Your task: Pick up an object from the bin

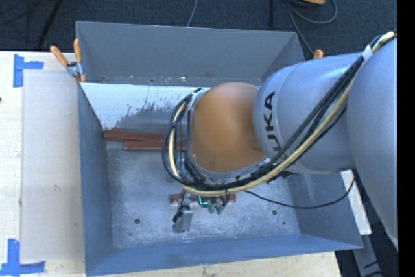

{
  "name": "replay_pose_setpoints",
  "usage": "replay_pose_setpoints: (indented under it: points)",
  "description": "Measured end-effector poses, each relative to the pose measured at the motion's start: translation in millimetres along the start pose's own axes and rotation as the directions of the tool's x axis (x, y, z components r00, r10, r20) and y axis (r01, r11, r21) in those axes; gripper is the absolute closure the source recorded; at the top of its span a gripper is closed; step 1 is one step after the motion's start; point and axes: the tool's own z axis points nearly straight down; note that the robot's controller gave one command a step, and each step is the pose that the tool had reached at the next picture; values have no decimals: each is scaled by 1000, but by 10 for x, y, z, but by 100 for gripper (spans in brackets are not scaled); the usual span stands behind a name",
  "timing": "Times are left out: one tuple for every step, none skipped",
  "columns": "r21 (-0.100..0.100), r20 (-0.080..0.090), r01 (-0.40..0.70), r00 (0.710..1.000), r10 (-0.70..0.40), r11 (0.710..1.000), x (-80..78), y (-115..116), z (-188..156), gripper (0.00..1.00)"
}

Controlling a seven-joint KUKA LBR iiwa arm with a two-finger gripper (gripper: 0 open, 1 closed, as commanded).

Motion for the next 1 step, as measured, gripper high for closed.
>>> replay_pose_setpoints:
  points:
    - [1, 4, 259, 966, -259, 966, -313, -472, 839, 0]
